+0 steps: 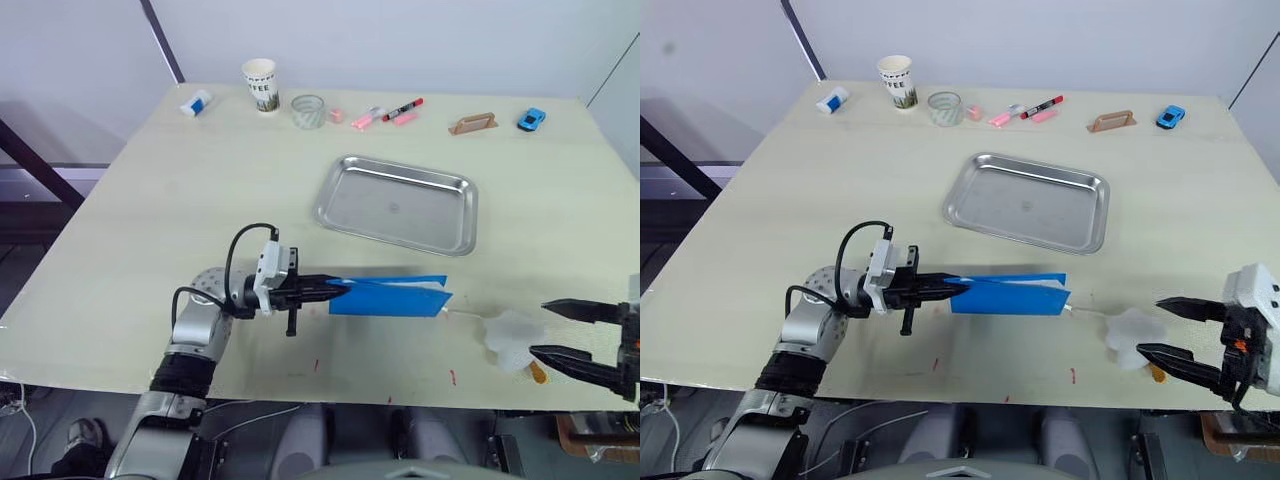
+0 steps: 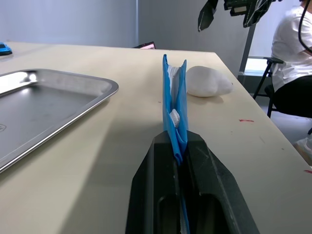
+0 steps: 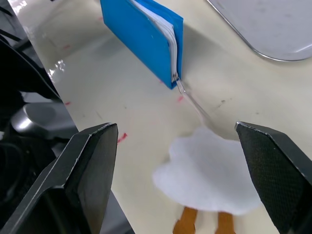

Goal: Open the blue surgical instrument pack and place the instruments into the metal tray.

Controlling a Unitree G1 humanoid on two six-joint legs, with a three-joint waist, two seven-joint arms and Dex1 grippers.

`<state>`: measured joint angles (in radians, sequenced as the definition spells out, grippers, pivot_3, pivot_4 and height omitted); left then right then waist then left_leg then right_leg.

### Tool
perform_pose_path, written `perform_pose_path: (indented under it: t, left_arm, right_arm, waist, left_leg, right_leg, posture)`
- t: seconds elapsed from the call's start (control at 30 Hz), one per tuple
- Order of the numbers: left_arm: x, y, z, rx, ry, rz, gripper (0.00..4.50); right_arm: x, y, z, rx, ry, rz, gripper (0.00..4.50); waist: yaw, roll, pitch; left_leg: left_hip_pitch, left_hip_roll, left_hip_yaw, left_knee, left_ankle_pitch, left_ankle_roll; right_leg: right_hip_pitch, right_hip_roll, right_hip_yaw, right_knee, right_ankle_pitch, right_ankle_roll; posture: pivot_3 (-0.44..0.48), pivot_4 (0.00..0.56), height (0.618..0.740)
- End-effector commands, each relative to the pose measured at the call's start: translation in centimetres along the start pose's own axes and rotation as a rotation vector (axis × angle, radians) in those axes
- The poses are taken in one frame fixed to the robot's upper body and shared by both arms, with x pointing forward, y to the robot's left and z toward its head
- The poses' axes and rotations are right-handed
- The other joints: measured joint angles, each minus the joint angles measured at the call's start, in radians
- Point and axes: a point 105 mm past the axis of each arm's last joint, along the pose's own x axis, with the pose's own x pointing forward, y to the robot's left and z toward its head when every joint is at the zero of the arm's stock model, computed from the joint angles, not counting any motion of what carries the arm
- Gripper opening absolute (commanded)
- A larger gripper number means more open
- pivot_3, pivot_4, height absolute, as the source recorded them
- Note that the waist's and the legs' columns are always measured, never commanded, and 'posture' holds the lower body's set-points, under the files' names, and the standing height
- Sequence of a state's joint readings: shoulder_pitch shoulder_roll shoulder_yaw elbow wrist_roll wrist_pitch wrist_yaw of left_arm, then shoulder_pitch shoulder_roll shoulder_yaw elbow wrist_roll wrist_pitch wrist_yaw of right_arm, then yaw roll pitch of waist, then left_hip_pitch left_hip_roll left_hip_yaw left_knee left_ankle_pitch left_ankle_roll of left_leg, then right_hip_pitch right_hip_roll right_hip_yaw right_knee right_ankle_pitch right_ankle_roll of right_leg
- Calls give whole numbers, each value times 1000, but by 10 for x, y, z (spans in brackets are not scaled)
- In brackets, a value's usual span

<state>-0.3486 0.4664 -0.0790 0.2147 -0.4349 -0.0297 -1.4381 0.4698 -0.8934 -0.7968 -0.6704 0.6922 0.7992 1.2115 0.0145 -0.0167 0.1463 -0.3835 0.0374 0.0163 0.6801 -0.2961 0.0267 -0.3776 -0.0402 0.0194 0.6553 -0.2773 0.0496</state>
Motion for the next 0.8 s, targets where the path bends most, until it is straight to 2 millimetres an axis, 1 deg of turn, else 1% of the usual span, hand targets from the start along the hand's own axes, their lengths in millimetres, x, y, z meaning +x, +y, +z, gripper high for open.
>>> perform_pose_path:
  t: [0.03, 0.1, 0.2, 0.27, 0.33, 0.4, 0.53, 0.7, 0.8]
  left_arm:
    - [-4, 4, 8, 38, -16, 11, 0]
    - [-4, 4, 9, 38, -16, 11, 0]
    - [-3, 3, 9, 41, -19, 6, 0]
    - [-2, 2, 9, 42, -20, 2, 0]
    - [-2, 2, 9, 43, -20, 1, 0]
    - [-1, 2, 10, 43, -20, 1, 0]
    - [0, 1, 10, 43, -22, -4, 0]
    - [2, 1, 10, 42, -23, -7, 0]
    - [4, 1, 11, 45, -24, -7, 0]
  right_arm:
    - [-19, 1, -8, -49, 42, -82, 4200]
    - [-26, 2, -15, -44, 58, -108, 4200]
    - [-28, 2, -20, -35, 65, -114, 4200]
    - [-27, -3, -21, -25, 49, -130, 4200]
    - [-23, 0, -21, -17, 40, -98, 4200]
    - [-19, -1, -22, -46, 45, -89, 4200]
    - [-9, -10, -26, -103, 62, -94, 4200]
    - [11, -18, -27, -124, 68, -27, 4200]
    - [28, -29, -32, -139, 90, -20, 4200]
  waist:
    - [1, 0, 0]
    - [1, 0, 0]
    - [-3, -1, 0]
    - [-3, -1, 0]
    - [-2, -1, 0]
    - [-1, -1, 0]
    - [-1, -1, 1]
    - [-2, -1, 1]
    - [-1, -1, 1]
  left_leg:
    - [0, 0, 0, 0, 0, 0]
    - [0, 0, 0, 0, 0, 0]
    - [1, 0, 1, 0, 0, 0]
    - [1, 0, 2, 0, 0, 0]
    - [1, 0, 2, 0, 0, 0]
    - [1, 0, 2, 0, 0, 0]
    - [1, 0, 2, 0, 0, 0]
    - [1, 0, 2, 0, 0, 0]
    - [1, 0, 2, 0, 0, 0]
  right_leg:
    - [0, 0, 0, 0, 0, 0]
    - [0, 0, 0, 0, 0, 0]
    - [0, 0, 2, 0, 0, 0]
    - [0, 1, 3, 0, 0, 0]
    - [0, 1, 3, 0, 0, 0]
    - [0, 1, 2, 0, 0, 0]
    - [0, 1, 3, 0, 0, 0]
    - [0, 1, 3, 0, 0, 0]
    - [0, 2, 2, 0, 0, 0]
  posture:
    - [0, 150, 740]
    - [0, 150, 740]
    - [0, 150, 740]
    - [0, 150, 740]
    - [0, 150, 740]
    - [0, 150, 740]
    - [0, 150, 740]
    - [0, 150, 740]
    - [0, 150, 740]
